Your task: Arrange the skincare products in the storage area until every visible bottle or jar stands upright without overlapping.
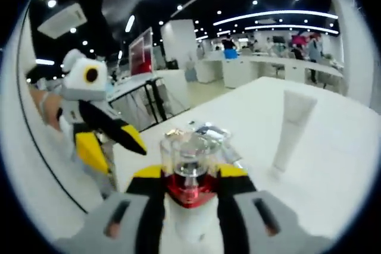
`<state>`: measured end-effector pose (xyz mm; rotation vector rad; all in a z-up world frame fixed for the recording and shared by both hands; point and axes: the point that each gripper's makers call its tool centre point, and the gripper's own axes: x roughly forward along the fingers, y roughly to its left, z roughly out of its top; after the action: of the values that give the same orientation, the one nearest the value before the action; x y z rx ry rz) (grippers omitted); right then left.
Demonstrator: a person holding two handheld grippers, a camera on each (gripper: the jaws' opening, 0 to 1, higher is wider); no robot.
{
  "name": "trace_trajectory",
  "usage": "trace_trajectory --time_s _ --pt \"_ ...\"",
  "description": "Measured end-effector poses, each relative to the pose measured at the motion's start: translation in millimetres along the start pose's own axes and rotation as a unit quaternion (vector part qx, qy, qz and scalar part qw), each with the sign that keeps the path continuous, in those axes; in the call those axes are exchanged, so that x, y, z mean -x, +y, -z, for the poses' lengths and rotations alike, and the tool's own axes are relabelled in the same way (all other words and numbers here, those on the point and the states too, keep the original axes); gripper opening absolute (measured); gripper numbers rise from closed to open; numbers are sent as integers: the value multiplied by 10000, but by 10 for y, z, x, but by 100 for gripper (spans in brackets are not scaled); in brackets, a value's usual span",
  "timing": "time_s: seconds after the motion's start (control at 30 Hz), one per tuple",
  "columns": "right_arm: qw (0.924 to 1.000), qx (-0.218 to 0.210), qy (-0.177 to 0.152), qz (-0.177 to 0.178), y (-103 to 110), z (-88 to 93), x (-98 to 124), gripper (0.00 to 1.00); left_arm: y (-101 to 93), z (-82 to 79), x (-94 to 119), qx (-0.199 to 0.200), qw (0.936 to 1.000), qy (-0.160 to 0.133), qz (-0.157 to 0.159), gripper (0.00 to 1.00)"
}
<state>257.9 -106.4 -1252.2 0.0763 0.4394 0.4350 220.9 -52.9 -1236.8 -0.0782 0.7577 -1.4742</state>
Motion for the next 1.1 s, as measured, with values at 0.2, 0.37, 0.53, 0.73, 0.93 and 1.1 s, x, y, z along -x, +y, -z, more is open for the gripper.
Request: trace_trajectory --time_s 0.2,0.37,0.53,0.73,0.93,1.1 --pt "9997 243 -74 38 -11 25 -64 30 14 3 27 19 10000 32 -29 33" --pt "9989 427 -206 57 15 44 -80 30 26 6 39 57 10000 42 -64 33" --pt "9981 549 -263 92 31 98 -90 30 5 24 19 35 9999 108 -54 33" --pt "9973 679 -263 26 44 140 -110 30 -14 18 -7 24 9999 135 -57 32" --pt "9965 783 -285 34 26 153 -130 30 -20 62 -21 -7 9997 235 -55 32" --pt "9959 867 -259 -17 34 172 -157 30 2 64 -15 34 9996 248 -103 31"
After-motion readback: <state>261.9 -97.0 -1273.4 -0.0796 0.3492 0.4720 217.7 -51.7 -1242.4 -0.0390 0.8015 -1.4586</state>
